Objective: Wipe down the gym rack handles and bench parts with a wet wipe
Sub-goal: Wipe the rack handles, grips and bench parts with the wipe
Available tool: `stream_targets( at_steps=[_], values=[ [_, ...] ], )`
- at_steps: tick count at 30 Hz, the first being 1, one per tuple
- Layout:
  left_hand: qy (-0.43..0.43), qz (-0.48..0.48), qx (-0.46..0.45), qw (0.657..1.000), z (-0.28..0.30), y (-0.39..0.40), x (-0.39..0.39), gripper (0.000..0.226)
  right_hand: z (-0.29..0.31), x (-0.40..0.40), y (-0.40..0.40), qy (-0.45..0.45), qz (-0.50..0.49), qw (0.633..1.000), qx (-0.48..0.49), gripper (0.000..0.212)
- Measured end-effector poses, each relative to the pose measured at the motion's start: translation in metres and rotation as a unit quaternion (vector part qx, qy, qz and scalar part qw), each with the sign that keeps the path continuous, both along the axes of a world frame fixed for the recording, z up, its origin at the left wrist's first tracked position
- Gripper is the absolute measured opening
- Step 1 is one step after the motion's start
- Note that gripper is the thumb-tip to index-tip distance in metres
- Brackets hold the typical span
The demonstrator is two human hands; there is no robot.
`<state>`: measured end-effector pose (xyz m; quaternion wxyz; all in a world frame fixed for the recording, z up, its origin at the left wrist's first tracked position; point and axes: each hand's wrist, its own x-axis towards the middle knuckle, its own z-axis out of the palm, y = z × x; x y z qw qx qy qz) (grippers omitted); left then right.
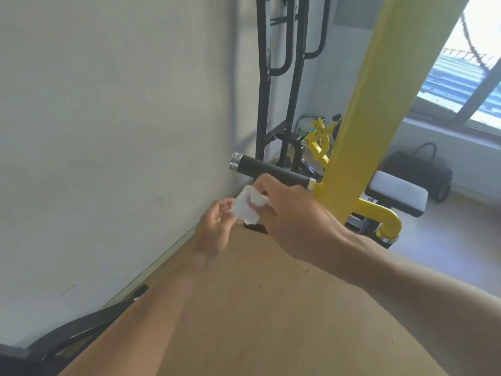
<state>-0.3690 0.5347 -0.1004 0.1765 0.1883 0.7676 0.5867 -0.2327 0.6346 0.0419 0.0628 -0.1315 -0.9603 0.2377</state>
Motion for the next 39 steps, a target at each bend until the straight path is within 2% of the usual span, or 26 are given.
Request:
stream_targets(
  at_steps=[1,2,3,4,5,7,9,10,11,15,20,22,27,33,35,37,39],
  values=[
    [0.008,0.008,0.022,1.000,0.009,-0.001,-0.003,0.012,0.012,-0.002,0.004,0.083,-0.033,0.995,-0.050,0.018],
    [0.024,0.018,0.046,0.999,0.019,-0.001,-0.005,0.019,0.022,-0.005,0.010,0.170,-0.061,0.983,-0.032,0.022],
    [0.038,0.025,0.069,0.997,0.030,0.000,-0.006,0.025,0.028,-0.009,0.016,0.234,-0.083,0.968,0.029,0.027],
    [0.048,0.030,0.090,0.994,0.041,0.001,-0.008,0.028,0.031,-0.015,0.019,0.255,-0.100,0.957,0.092,0.031],
    [0.049,0.033,0.110,0.992,0.051,0.004,-0.008,0.031,0.030,-0.022,0.018,0.221,-0.108,0.958,0.145,0.034],
    [0.049,0.028,0.126,0.990,0.065,0.010,-0.008,0.037,0.008,-0.037,0.015,0.095,-0.089,0.967,0.218,0.042],
    [0.054,0.020,0.120,0.991,0.074,0.014,-0.007,0.036,-0.017,-0.041,0.010,0.003,-0.060,0.969,0.239,0.071],
    [0.056,0.016,0.121,0.991,0.076,0.015,-0.007,0.032,-0.022,-0.038,0.010,-0.010,-0.051,0.970,0.237,0.083],
    [0.057,0.014,0.126,0.990,0.078,0.016,-0.008,0.029,-0.022,-0.034,0.012,0.001,-0.039,0.972,0.233,0.085],
    [0.091,0.031,0.121,0.988,0.084,0.021,-0.006,0.020,-0.011,-0.040,0.030,0.027,-0.002,0.977,0.212,0.044],
    [0.118,0.037,0.089,0.988,0.079,0.022,-0.002,0.026,-0.014,-0.065,0.021,0.037,0.015,0.972,0.233,0.042],
    [0.122,0.025,0.075,0.989,0.079,0.018,-0.006,0.025,-0.010,-0.051,0.020,0.040,-0.018,0.967,0.253,0.040],
    [0.110,0.007,0.060,0.992,0.083,0.016,-0.004,0.022,-0.009,-0.037,0.017,-0.028,-0.099,0.932,0.348,0.038],
    [0.124,-0.002,0.051,0.991,0.085,0.015,-0.003,0.027,-0.009,-0.064,0.013,0.016,-0.018,0.958,0.285,0.034],
    [0.129,-0.006,0.036,0.991,0.087,0.012,-0.006,0.025,-0.010,-0.057,0.012,0.012,-0.051,0.945,0.322,0.033],
    [0.125,-0.010,0.027,0.992,0.091,0.010,-0.010,0.024,-0.008,-0.042,0.015,-0.046,-0.097,0.913,0.394,0.027],
    [0.113,-0.019,0.028,0.993,0.092,0.009,-0.011,0.024,-0.003,-0.030,0.019,-0.105,-0.101,0.883,0.446,0.021]
  ],
)
